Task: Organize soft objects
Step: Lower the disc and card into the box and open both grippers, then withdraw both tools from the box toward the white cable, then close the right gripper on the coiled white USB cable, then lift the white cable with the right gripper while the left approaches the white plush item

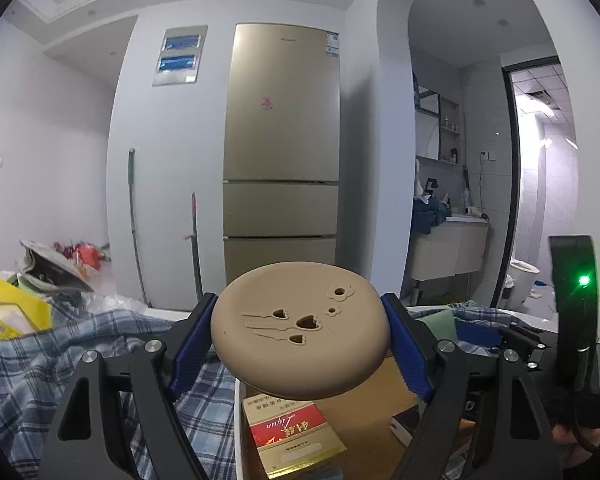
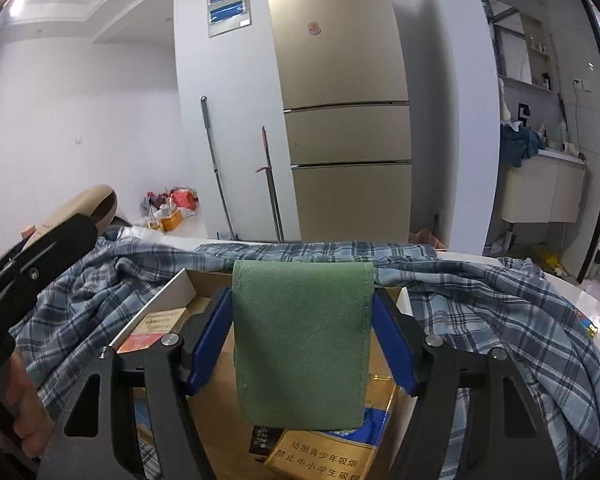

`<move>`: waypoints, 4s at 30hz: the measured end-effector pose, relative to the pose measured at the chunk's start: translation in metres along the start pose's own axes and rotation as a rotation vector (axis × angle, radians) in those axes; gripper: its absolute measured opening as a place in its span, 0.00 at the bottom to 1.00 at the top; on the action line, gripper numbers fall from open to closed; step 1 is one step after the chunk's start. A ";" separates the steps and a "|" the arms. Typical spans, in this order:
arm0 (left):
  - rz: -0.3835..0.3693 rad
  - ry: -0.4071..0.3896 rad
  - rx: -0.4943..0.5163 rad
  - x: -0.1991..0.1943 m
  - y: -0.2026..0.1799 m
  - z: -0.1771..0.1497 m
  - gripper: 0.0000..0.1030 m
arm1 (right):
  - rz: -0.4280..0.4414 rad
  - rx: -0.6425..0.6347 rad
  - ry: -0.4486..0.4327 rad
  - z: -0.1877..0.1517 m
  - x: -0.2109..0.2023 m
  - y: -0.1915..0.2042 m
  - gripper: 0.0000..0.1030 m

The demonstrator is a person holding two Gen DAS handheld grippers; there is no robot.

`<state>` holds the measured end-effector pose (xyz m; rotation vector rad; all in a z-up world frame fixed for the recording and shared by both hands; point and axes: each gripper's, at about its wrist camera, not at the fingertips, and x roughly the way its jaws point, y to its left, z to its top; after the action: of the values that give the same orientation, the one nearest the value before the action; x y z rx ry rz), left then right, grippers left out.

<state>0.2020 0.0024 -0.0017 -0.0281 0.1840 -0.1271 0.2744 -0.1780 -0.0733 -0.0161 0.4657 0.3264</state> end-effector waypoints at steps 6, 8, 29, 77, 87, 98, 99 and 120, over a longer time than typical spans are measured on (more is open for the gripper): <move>-0.019 0.044 0.002 0.006 -0.003 -0.003 0.80 | 0.006 0.040 0.028 -0.007 0.008 -0.002 0.80; -0.017 0.063 -0.001 0.009 -0.003 -0.004 0.80 | -0.016 0.027 0.009 -0.006 0.007 0.001 0.80; -0.062 0.164 0.016 0.029 -0.008 -0.015 1.00 | -0.139 0.099 0.059 -0.006 0.015 -0.023 0.80; 0.080 -0.044 0.010 -0.220 -0.030 -0.008 1.00 | -0.131 0.029 -0.077 -0.037 -0.207 0.047 0.91; 0.025 0.104 -0.010 -0.185 -0.015 -0.035 1.00 | -0.053 0.021 0.107 -0.068 -0.171 0.046 0.91; 0.000 0.138 -0.027 -0.181 -0.013 -0.038 1.00 | 0.074 0.089 0.327 -0.080 -0.141 0.043 0.63; 0.002 0.138 -0.033 -0.181 -0.012 -0.037 1.00 | 0.096 0.096 0.361 -0.081 -0.137 0.045 0.58; -0.048 0.177 -0.023 -0.182 -0.012 -0.030 1.00 | 0.115 0.003 0.393 -0.081 -0.137 0.058 0.18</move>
<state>0.0171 0.0131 0.0018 -0.0440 0.3617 -0.1751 0.1056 -0.1718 -0.0816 -0.0509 0.8585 0.4380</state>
